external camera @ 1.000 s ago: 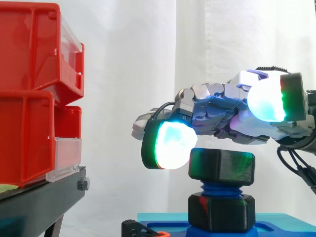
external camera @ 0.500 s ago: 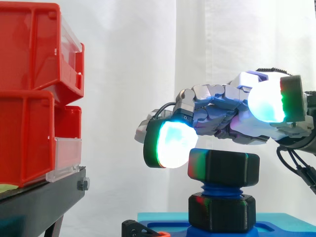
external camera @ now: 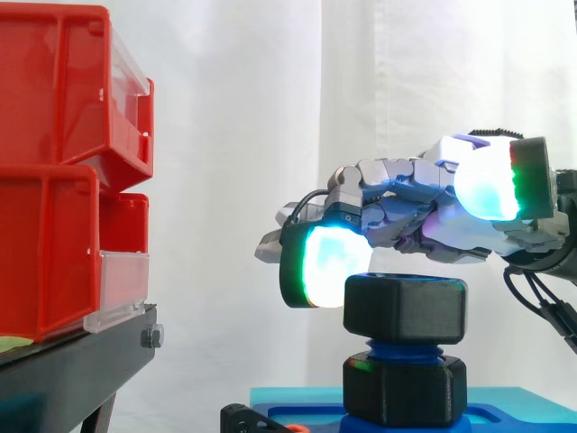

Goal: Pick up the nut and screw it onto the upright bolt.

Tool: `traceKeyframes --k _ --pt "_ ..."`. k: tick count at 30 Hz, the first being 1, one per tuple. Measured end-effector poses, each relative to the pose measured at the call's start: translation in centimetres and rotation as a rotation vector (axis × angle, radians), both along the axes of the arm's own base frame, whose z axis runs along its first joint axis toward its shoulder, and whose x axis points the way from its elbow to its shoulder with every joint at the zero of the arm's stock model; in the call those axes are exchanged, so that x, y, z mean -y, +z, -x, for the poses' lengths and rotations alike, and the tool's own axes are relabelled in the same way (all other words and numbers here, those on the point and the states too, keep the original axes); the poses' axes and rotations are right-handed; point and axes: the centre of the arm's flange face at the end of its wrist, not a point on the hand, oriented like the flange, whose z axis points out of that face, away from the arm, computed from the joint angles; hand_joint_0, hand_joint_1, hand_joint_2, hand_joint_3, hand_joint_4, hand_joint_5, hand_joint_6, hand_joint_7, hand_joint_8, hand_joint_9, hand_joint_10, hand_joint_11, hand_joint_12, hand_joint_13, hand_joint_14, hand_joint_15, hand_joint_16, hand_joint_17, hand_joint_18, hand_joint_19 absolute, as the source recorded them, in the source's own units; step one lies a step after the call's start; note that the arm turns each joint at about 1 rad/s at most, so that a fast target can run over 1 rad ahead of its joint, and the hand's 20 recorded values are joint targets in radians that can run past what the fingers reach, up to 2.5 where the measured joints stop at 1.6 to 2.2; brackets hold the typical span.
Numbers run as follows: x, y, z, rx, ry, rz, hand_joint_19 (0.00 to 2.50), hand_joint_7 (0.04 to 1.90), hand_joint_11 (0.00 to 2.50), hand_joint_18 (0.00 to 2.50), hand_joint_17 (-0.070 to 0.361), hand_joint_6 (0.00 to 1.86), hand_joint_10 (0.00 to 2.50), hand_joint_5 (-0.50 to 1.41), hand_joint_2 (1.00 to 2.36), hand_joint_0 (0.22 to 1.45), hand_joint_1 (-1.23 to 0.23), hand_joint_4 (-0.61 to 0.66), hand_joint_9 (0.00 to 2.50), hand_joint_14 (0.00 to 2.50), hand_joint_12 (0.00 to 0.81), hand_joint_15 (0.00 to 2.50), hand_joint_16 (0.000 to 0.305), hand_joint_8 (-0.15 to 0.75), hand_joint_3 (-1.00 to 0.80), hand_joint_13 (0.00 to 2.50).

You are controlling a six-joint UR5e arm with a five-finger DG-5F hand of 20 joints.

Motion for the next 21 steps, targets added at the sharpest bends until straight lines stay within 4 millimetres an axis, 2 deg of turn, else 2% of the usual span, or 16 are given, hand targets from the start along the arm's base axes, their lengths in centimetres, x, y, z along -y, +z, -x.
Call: traceKeyframes --k 11,18,19,20,21 --pt "1.6 0.0 0.4 0.005 0.000 0.007 0.00 1.29 0.00 0.02 0.065 0.57 0.00 -0.03 1.00 0.52 -0.13 0.22 0.65 0.00 0.275 0.00 0.029 0.270 -0.50 0.39" --pt "2.3 0.1 0.6 0.013 0.005 0.011 0.00 1.39 0.00 0.06 0.060 0.52 0.00 0.00 1.00 0.53 -0.16 0.20 0.70 0.00 0.266 0.00 0.027 0.261 -0.50 0.43" --pt "2.3 0.1 0.6 0.014 0.005 0.012 0.00 1.38 0.00 0.06 0.059 0.50 0.00 -0.02 1.00 0.53 -0.16 0.21 0.68 0.00 0.266 0.00 0.026 0.257 -0.50 0.42" --pt "2.4 0.2 0.5 0.017 0.005 0.012 0.00 1.24 0.00 0.05 0.060 0.50 0.00 -0.05 1.00 0.52 -0.16 0.24 0.65 0.00 0.269 0.00 0.027 0.253 -0.50 0.41" --pt "2.4 0.4 0.5 0.021 0.006 0.013 0.00 1.19 0.00 0.05 0.060 0.50 0.00 -0.06 1.00 0.52 -0.16 0.25 0.65 0.00 0.270 0.00 0.027 0.251 -0.50 0.41"
